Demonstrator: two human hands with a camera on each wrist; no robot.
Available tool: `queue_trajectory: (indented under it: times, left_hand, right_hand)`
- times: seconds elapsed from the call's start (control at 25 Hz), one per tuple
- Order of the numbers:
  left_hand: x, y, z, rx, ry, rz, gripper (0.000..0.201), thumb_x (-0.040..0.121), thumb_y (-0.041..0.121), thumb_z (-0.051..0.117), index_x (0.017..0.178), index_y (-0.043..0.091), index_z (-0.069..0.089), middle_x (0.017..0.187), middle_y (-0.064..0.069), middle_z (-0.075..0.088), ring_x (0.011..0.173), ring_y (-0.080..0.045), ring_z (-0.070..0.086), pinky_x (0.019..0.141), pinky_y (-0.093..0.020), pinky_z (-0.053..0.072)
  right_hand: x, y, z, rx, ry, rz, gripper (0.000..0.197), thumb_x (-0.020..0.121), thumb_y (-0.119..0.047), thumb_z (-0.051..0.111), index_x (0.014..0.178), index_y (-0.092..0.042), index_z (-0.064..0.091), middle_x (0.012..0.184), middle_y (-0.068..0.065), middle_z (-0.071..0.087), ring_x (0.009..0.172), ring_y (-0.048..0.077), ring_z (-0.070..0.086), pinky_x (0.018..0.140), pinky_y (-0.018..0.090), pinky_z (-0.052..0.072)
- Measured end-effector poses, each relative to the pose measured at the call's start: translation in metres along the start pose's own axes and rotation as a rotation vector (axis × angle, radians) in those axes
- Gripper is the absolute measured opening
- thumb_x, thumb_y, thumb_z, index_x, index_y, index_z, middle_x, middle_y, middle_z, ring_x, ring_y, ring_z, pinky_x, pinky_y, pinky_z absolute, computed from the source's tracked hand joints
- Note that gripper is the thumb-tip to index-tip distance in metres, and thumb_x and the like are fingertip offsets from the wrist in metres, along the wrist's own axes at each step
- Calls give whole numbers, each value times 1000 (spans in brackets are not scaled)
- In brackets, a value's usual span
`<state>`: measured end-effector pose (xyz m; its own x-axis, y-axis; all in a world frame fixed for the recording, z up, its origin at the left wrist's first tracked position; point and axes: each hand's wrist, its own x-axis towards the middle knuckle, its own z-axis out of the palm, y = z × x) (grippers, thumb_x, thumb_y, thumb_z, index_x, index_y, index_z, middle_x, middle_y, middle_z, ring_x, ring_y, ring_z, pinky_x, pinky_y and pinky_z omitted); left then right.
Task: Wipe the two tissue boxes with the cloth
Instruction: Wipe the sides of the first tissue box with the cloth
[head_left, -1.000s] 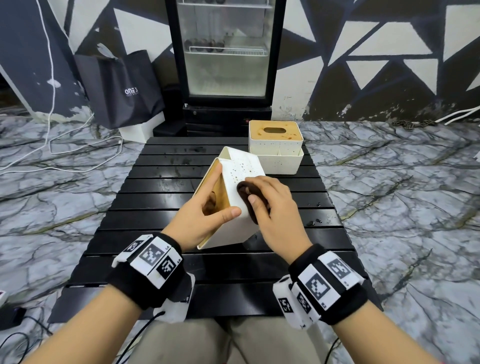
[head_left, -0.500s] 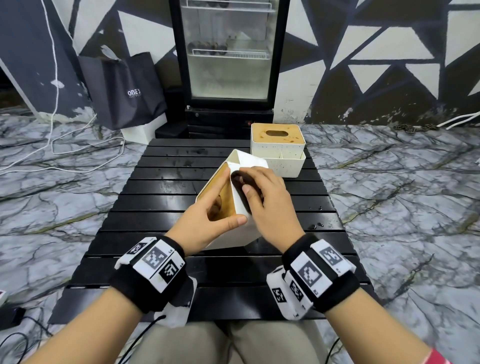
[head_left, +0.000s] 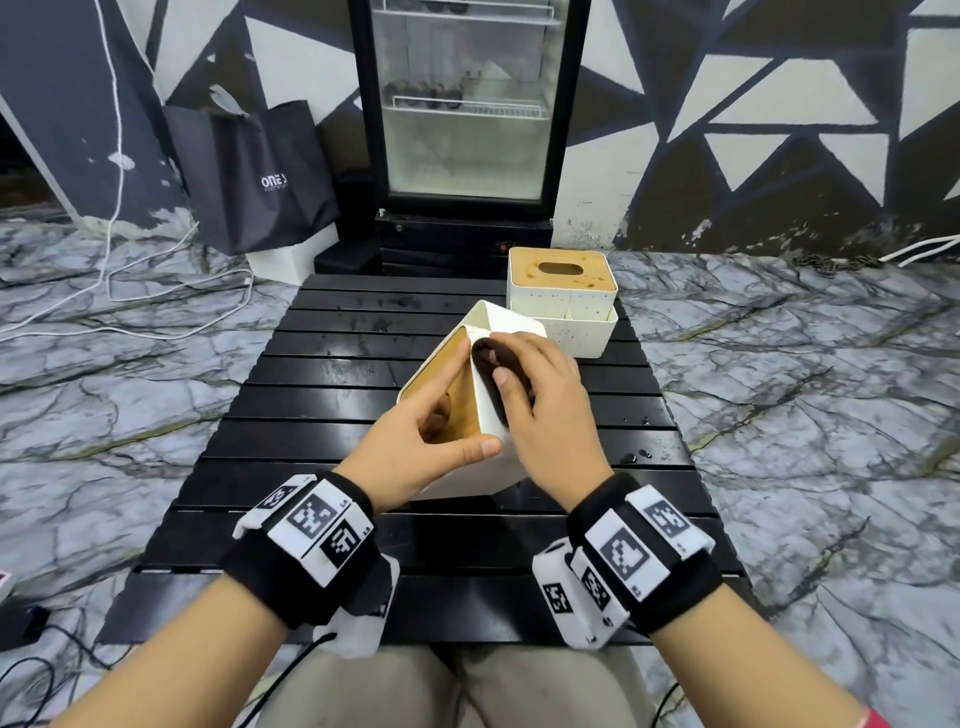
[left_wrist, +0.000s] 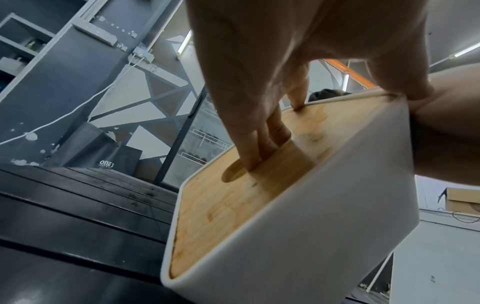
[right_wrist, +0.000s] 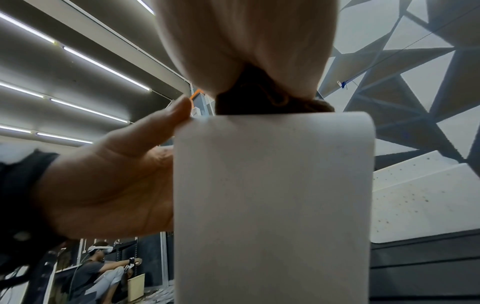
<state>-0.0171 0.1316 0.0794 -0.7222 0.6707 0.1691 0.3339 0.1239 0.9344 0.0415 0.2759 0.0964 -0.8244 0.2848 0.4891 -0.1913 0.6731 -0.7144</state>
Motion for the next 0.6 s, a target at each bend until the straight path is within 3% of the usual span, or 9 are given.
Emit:
queue_trajectory:
  times: [0.16,0.28,0.44,0.56,0.6]
  left_hand:
    - [0,0,2,-5,7,-5,89,58,54,73,130,66,22,88,12,54,83,-2,54,85,-14,42]
    - [1,1,3,32,14,-1,86,58,56,73,124,74,21,82,0,43,76,-9,45,84,-23,43]
    - [2,0,3,54,3,-19,88,58,58,73,125,74,20,86,-6,46,81,-16,48,95,-36,45]
    - [2,-2,3,59,-11,-21,90,59,57,73,129,71,19,95,-16,53,89,-24,53,95,-34,46]
    - [3,-2,3,58,-11,-17,90,60,57,73,130,70,19,95,-14,53,88,-21,53,92,-30,47]
  right_hand:
    - [4,-1,-3,-9,3,-13,31,91,-14,44,120,-14,55,120,3,54,112,18,43,96,24,28]
    - [20,-3,-4,-1,1,5,29,91,-6,47,118,-11,56,119,6,55,113,22,45,100,29,31]
    - [17,0,-3,6,23,4,30,91,-7,47,119,-11,55,119,5,55,113,22,45,100,31,32]
    - [1,2,-4,5,33,4,33,89,-16,44,121,-15,54,120,2,54,113,19,43,98,26,31]
    - [-4,2,-5,5,29,5,35,89,-18,42,121,-16,54,121,1,54,113,16,41,97,24,30]
